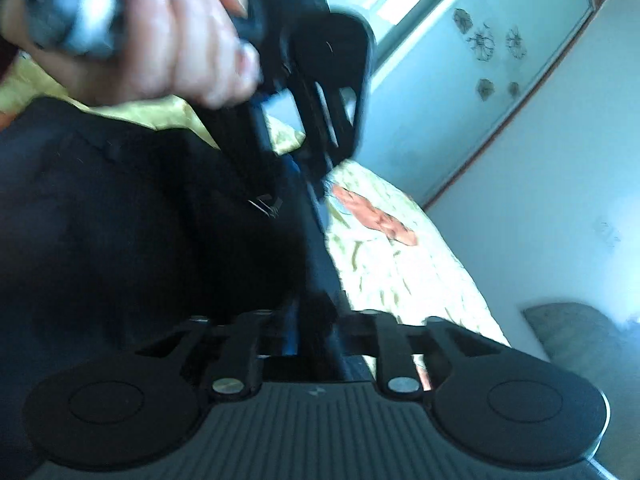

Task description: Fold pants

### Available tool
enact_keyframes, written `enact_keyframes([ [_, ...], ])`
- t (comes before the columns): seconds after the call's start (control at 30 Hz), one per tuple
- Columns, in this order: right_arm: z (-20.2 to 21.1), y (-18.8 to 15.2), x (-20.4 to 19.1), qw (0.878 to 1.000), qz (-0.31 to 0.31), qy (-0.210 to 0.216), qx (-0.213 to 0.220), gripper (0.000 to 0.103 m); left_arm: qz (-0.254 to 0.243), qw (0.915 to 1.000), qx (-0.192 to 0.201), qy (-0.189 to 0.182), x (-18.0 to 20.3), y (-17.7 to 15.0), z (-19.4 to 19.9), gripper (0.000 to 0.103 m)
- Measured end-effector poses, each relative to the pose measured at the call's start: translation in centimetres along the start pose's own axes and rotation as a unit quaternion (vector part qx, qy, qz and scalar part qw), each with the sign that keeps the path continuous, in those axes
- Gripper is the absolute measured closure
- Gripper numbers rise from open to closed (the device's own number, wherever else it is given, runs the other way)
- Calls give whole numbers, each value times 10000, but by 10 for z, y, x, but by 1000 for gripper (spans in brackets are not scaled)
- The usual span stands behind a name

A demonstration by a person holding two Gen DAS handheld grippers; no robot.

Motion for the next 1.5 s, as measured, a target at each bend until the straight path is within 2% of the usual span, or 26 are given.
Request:
enact_keyframes([
  [0.03, -1, 0, 0, 9999, 5, -139, 11, 57, 5, 10000, 27, -18, 0, -3, 5, 97],
  [0.07, -3, -2, 0, 9998, 28, -195, -29, 50, 28, 10000, 48, -45, 0, -4, 8, 98],
  [0.13, -11, -5, 0, 9993, 82, -307, -187, 52, 81, 9998, 117, -129, 0, -9, 16, 98],
  [0.2, -17, -6, 2, 9978, -54, -461, -477, 74, 56, 9996, 220, -169, -1, -14, 25, 98],
  [0.23, -19, -7, 4, 9969, -147, -492, -596, 91, -7, 9995, 280, -176, 0, -16, 28, 98],
  [0.3, -16, -10, 9, 9963, -272, -546, -608, 93, -215, 9990, 365, -164, 4, -18, 30, 96],
  [0.33, -12, -8, 7, 9966, -212, -553, -574, 94, -243, 9988, 388, -174, 5, -18, 31, 83],
  [0.4, -3, -3, -2, 9970, 71, -622, -462, 94, -240, 9983, 504, -160, 5, -15, 31, 73],
  [0.43, 2, -1, -6, 9970, 189, -633, -414, 94, -236, 9979, 587, -133, 4, -13, 33, 65],
  [0.53, 10, 2, -11, 9972, 311, -562, -393, 94, -294, 9963, 804, -92, 3, -7, 35, 48],
  [0.57, 12, 2, -12, 9970, 351, -559, -397, 94, -290, 9960, 837, -69, 3, -6, 37, 48],
  [0.6, 15, -1, -13, 9969, 369, -564, -401, 94, -270, 9961, 843, -55, 2, -6, 39, 55],
  [0.63, 20, 0, -13, 9969, 354, -568, -402, 94, -279, 9961, 841, -55, 1, -6, 41, 77],
  [0.7, 19, -3, -8, 9968, 279, -607, -445, 94, -433, 9955, 838, 102, 1, -10, 46, 99],
  [0.87, 7, -6, 6, 9920, 155, -1050, -680, 89, -642, 9931, 973, 92, 1, -23, 61, 99],
  [1.03, 1, -39, 41, 9783, -91, -1566, -1356, 89, -700, 9926, 987, 94, 1, -25, 68, 99],
  [1.1, 1, -52, 57, 9724, -335, -1613, -1656, 90, -725, 9924, 988, 101, 2, -25, 69, 99],
  [1.13, 4, -54, 62, 9714, -432, -1601, -1700, 94, -750, 9922, 992, 95, 2, -27, 71, 99],
  [1.33, 41, -30, 49, 9725, -56, -1790, -1490, 95, -1006, 9899, 996, 25, 2, -40, 95, 99],
  [1.43, 66, -19, 41, 9748, -107, -1718, -1422, 95, -1069, 9896, 960, -54, -2, -50, 116, 99],
  [1.5, 77, -26, 33, 9758, -57, -1688, -1387, 95, -1107, 9897, 909, -41, -8, -58, 128, 99],
])
Point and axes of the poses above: each gripper's, at about its wrist camera, not at the fingertips, and z roughly against the way its jaws point, x to its right, y to its top, the point moved 3 cm from there along -z, roughly the way its jaws point, and after that the axes turned 12 degrees about -y, right-handed, at the moved point
